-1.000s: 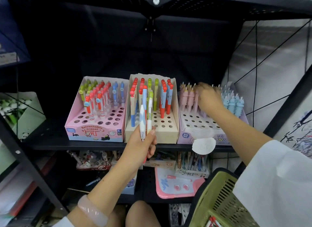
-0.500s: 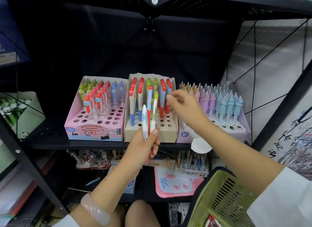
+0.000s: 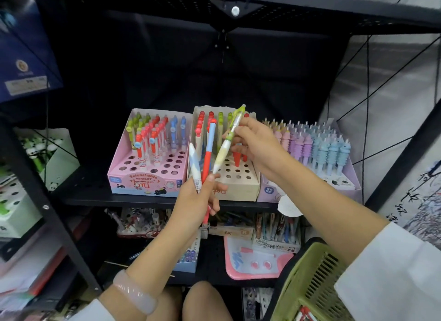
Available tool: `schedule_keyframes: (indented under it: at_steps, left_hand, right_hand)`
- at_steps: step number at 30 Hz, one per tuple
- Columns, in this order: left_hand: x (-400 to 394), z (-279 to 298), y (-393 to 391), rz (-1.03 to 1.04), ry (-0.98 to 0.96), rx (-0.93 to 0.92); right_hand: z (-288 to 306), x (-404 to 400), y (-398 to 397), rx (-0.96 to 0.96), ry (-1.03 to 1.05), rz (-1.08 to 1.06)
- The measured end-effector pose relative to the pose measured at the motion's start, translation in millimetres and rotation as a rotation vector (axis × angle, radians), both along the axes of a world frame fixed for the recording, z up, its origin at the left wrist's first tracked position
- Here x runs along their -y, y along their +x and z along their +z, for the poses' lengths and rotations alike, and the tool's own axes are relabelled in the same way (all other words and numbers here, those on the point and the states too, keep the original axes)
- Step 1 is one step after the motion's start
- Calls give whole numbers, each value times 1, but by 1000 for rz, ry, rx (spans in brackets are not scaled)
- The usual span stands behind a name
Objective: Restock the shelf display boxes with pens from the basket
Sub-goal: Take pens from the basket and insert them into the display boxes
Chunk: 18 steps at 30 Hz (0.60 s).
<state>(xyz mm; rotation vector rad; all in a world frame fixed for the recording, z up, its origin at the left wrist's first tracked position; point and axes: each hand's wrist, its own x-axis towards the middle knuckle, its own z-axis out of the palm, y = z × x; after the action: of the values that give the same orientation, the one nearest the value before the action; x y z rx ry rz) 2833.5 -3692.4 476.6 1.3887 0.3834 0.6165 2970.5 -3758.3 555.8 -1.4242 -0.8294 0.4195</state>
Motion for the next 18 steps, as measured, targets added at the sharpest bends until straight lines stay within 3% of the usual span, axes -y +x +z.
schedule_keyframes:
  at_steps: [5,10,18]
  left_hand:
    - [-5,3,-8,-22,-81,75]
    - [-7,9,-13,-21,-7,1]
    - [-29,13,-38,187,31,67]
  right_hand:
    - [-8,1,0,-103,33,74]
    - [-14,-4,-13,-30,-70,243]
    - [19,-42,-38,205,-112,-26]
